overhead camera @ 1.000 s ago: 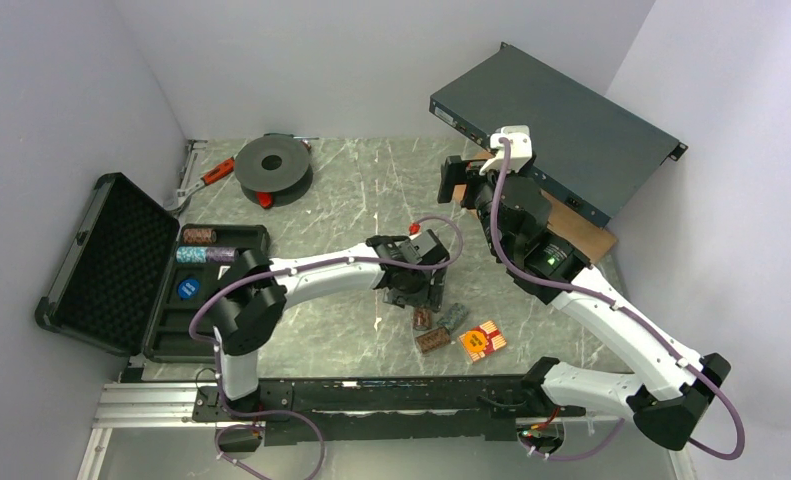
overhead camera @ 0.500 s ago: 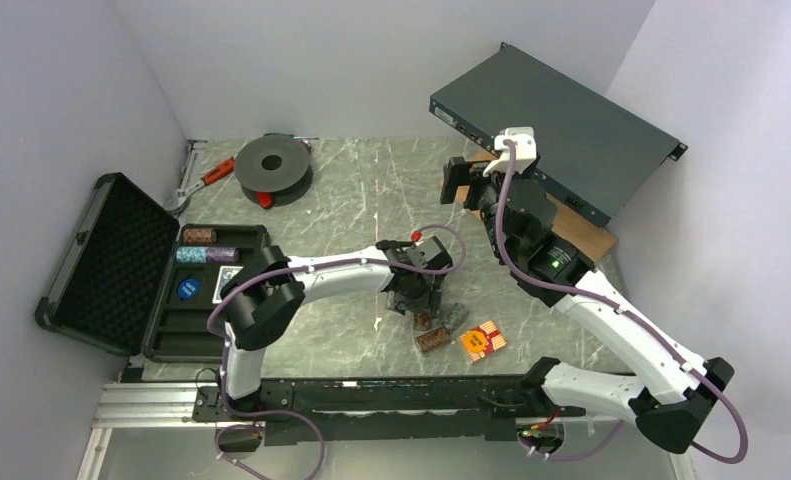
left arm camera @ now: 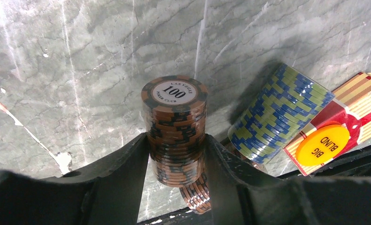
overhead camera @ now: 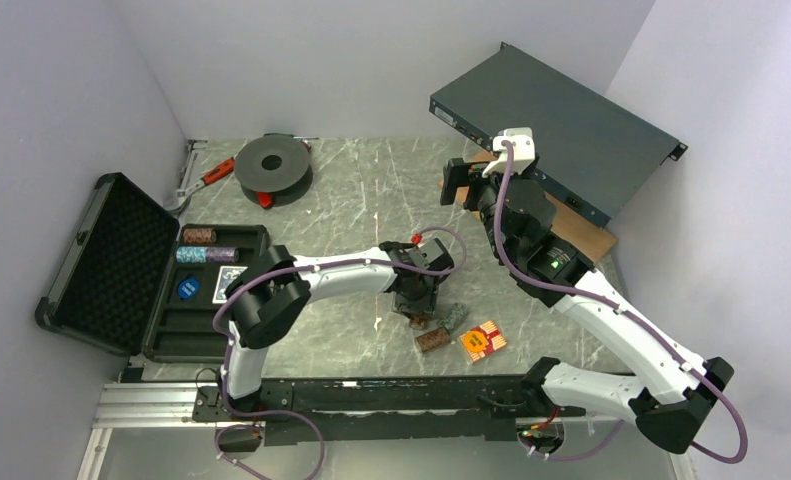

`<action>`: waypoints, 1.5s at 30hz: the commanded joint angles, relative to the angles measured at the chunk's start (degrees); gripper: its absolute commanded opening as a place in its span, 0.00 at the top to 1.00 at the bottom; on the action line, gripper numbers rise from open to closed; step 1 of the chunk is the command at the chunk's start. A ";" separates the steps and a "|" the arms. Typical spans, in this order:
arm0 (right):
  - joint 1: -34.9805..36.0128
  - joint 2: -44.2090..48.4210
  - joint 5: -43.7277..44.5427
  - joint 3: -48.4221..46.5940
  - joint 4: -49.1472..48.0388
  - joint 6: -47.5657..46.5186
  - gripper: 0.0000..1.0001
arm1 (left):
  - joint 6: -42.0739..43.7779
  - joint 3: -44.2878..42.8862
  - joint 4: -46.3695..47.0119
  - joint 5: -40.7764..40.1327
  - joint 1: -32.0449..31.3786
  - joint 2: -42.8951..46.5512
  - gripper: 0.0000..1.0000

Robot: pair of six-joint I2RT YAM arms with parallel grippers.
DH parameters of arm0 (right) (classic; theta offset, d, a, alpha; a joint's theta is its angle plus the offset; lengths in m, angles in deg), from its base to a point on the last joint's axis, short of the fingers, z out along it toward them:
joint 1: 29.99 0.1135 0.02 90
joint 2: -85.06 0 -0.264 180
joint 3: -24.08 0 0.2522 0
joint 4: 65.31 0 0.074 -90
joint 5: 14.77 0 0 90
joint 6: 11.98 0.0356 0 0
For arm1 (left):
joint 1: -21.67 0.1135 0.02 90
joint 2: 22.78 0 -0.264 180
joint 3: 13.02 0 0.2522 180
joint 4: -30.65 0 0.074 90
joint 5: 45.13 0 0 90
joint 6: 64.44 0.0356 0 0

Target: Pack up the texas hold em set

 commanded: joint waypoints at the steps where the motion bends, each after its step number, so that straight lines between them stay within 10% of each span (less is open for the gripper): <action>1: -0.18 1.19 0.35 0.12 -1.72 -0.85 0.00 | -0.48 -1.74 0.01 -0.04 -0.24 -0.35 0.50; 11: -0.16 0.71 0.12 0.19 -1.67 -0.89 0.00 | -0.40 -1.21 -0.42 -1.37 -0.24 0.45 0.66; 26: -0.14 0.49 0.00 0.12 -1.44 -0.93 0.00 | 0.75 -0.66 -1.43 -5.54 -0.24 1.63 0.31; 33: -0.17 0.01 0.17 0.06 -1.38 -1.12 0.00 | 0.72 -1.00 -1.77 -5.01 -0.24 0.54 0.47; 41: -0.13 -0.62 0.43 0.19 -1.62 -1.96 0.00 | 0.67 0.14 -1.31 -6.83 -0.21 2.67 0.98; 45: -0.15 -1.37 0.19 -0.15 -1.17 -2.07 0.00 | 0.49 1.24 -0.76 -8.47 0.07 4.85 1.00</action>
